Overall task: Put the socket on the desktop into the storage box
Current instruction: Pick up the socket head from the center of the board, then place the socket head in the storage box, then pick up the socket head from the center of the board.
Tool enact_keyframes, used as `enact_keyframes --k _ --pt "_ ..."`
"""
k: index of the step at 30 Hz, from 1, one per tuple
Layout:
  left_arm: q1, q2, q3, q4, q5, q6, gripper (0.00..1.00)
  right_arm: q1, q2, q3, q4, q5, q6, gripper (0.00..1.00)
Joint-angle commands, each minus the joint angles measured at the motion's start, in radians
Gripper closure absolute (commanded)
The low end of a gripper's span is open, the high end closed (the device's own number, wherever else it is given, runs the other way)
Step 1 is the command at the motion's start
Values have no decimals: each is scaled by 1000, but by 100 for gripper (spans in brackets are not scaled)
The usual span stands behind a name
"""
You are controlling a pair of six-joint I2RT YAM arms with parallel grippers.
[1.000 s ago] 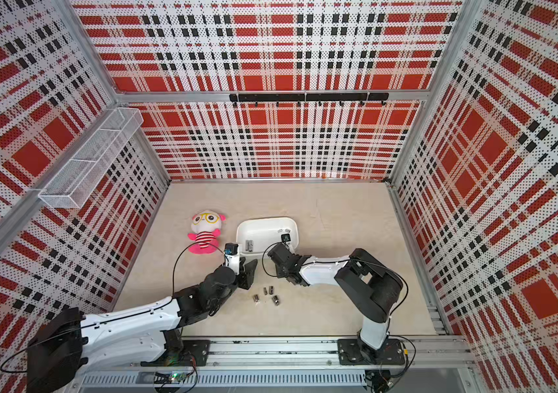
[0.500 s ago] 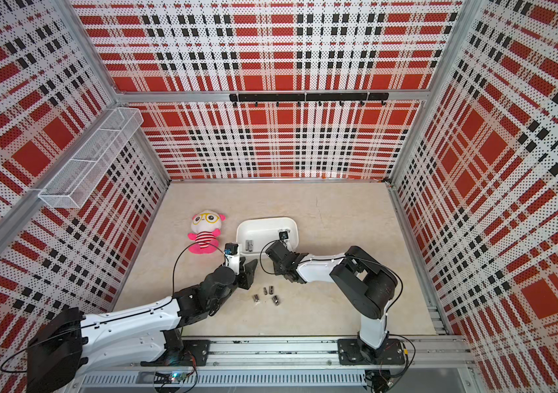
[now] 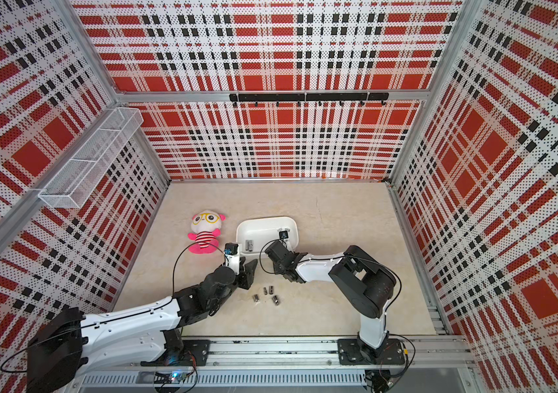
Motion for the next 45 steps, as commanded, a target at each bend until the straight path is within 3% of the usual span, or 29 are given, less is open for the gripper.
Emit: enact_keyframes --k 1,8,16,22,26,34,45 --pt "-6 5 1 6 -5 0 49 -6 14 -37 -89 -30 19 76" --pt "-6 -24 -3 -6 -22 -2 49 -3 -80 -85 -99 -36 28 83" --pt "-6 -50 -12 -8 -50 -5 49 4 -302 -149 -128 7 17 84" --pt "-3 -59 -15 -11 -70 -11 49 -2 -416 -24 -216 22 -27 83" --pt "-3 -62 -18 -13 -81 -14 49 -52 -361 117 -238 -59 -45 83" --pt "5 -53 -26 4 -89 -15 49 -160 -97 382 -286 -142 -73 82" --pt "11 -40 -19 -11 -89 -18 49 -189 96 469 -324 -156 -101 74"
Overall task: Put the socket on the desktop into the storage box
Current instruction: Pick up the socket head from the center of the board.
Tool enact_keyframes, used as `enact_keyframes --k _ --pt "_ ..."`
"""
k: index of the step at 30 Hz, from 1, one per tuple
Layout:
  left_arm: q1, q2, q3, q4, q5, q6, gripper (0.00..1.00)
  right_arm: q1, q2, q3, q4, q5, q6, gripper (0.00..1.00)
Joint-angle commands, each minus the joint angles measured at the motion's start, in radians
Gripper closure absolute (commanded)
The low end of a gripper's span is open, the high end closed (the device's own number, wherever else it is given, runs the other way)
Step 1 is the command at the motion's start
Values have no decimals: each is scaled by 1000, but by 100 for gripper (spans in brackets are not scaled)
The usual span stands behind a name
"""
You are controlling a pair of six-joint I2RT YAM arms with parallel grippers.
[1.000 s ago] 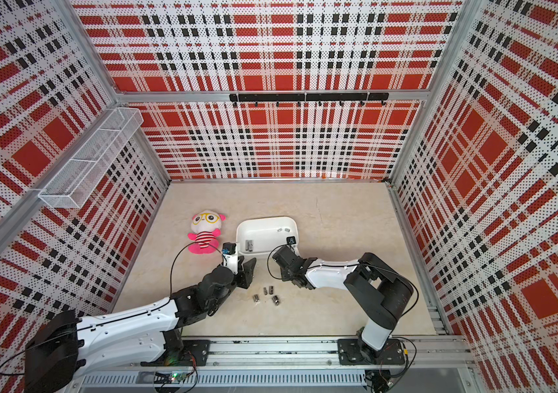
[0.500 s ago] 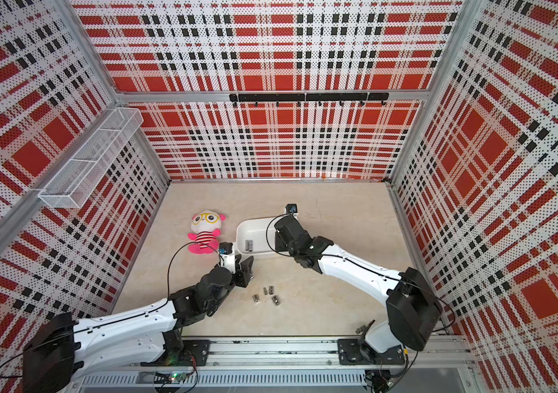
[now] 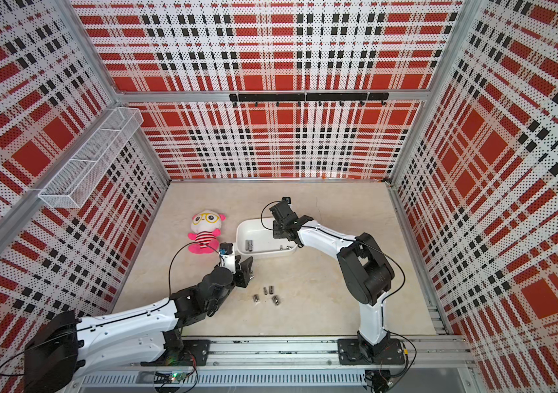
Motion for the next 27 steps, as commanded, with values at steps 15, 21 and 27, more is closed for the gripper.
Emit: enact_keyframes --k 15,21,27 --pt "1 12 5 -3 2 5 47 -12 -124 -50 -7 -39 -73 44" --pt "-6 29 11 -4 -2 23 47 -11 -302 -182 44 -70 -90 43" --pt "-50 49 25 -6 -41 49 48 -12 -554 -392 115 -127 -84 43"
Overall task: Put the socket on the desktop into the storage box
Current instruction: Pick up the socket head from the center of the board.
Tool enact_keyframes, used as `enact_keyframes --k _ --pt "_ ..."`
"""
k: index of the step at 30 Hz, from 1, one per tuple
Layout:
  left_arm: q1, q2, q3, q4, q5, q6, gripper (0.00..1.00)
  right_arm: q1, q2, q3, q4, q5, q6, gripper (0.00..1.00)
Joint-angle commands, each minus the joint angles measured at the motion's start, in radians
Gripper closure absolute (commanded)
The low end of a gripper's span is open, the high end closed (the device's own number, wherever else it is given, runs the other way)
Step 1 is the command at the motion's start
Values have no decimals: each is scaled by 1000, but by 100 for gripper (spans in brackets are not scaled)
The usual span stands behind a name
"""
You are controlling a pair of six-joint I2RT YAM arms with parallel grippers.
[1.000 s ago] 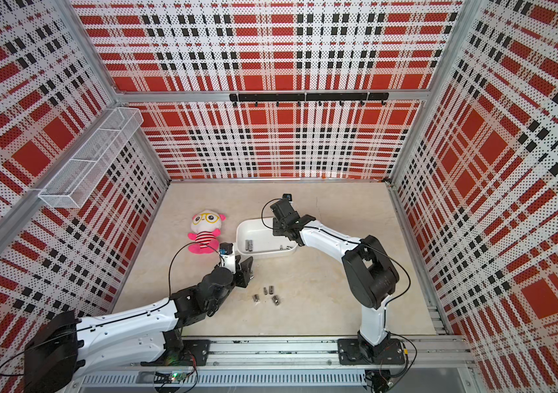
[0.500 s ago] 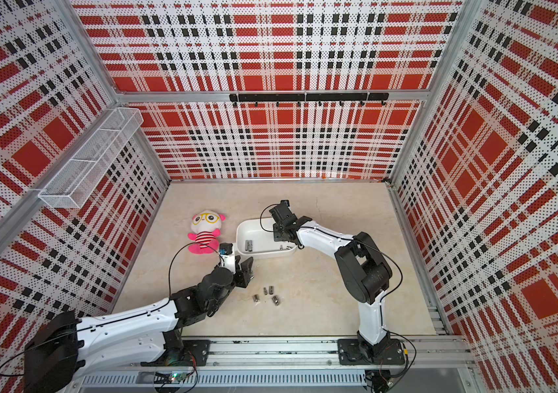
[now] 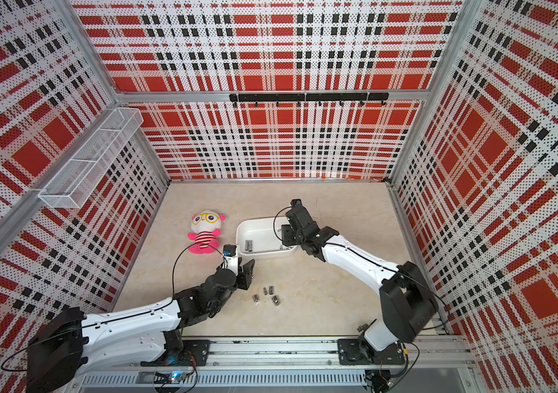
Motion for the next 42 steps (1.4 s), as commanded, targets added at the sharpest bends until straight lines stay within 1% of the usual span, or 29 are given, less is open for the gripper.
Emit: enact_keyframes --k 1,3,5,7,9,11,14,16,17,19,20,22,25,27,29,31,33,35,42 --pt "-23 14 29 -8 -35 28 48 -5 -155 -122 77 -42 -7 43" --pt "-32 17 31 -9 -32 29 48 -4 -255 -217 122 -47 -7 41" --pt "-40 18 28 4 -30 39 48 -5 -353 -311 185 -58 -22 33" --pt "-45 19 29 6 -29 39 48 -5 -454 -392 222 3 -20 14" --pt "-45 18 27 6 -25 38 48 -5 -531 -441 220 102 -18 0" --pt "-44 17 24 3 -28 33 48 -6 -594 -475 207 168 9 0" --pt "-41 20 23 -11 -38 18 47 -5 -667 -542 223 189 74 0" --pt "-38 24 33 -35 -40 3 46 -5 -709 -608 268 202 72 0" --pt "-37 26 34 -43 -39 -1 46 -5 -730 -644 291 197 75 0" --pt "-29 31 37 -51 -37 -15 46 -4 -753 -695 341 147 60 0" --pt "-18 34 37 -53 -28 -23 46 -5 -756 -705 344 107 18 0" --pt "9 44 32 -51 10 -39 46 -5 -748 -702 334 36 5 0" --pt "71 68 26 -46 100 -49 46 -5 -738 -696 303 -14 8 0" --pt "108 98 29 -55 136 -35 46 -5 -744 -701 276 -20 3 0" --pt "134 127 31 -65 133 -44 46 -4 -760 -717 258 -11 -2 0" --pt "156 158 34 -61 173 -57 47 -5 -783 -740 244 12 2 0" --pt "162 180 35 -54 211 -64 47 -5 -807 -768 255 11 15 0" --pt "163 202 31 -47 220 -61 48 -5 -825 -789 277 -3 32 0" --pt "179 304 57 -66 216 -77 57 -4 -818 -795 276 15 44 0"
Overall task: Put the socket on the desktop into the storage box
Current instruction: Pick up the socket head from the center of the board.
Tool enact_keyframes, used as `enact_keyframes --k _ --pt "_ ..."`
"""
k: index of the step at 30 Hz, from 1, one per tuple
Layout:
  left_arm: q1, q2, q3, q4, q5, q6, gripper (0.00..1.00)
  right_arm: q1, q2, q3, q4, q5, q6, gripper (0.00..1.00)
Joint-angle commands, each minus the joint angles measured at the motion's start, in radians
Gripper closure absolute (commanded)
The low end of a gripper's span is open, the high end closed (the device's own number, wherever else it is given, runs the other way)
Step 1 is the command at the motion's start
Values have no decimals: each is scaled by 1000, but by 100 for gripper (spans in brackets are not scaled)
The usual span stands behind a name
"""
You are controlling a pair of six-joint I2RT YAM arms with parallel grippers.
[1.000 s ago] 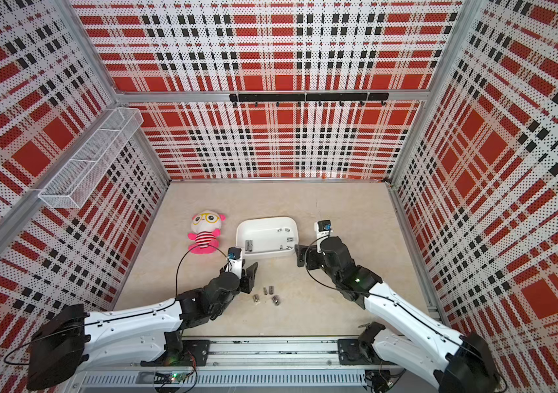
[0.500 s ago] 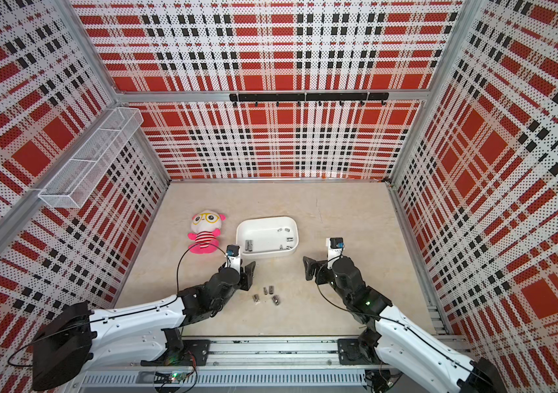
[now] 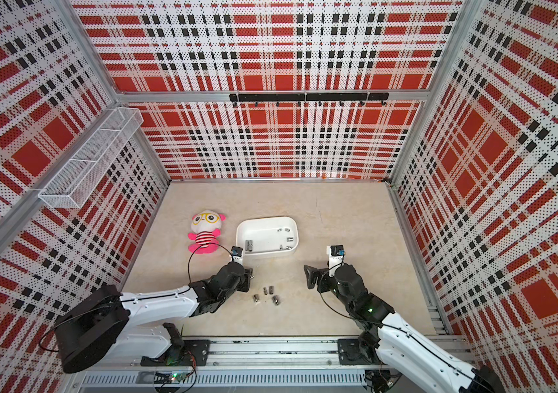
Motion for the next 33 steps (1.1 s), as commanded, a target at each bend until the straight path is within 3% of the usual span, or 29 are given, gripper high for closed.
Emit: enact_keyframes --k 1,10,15,26,33 --pt "9 35 45 -24 6 -23 57 -5 -6 -3 10 11 10 1" --pt "2 -63 -9 -29 21 -50 52 -5 -17 -16 8 7 44 1" --pt "-52 -112 -44 -26 -2 -68 48 -5 -1 -16 10 14 47 1" --pt "-68 -8 2 -55 -52 -61 48 -4 26 -14 14 19 44 2" --pt "-51 3 -2 -33 5 -43 53 -2 40 -13 25 5 43 3"
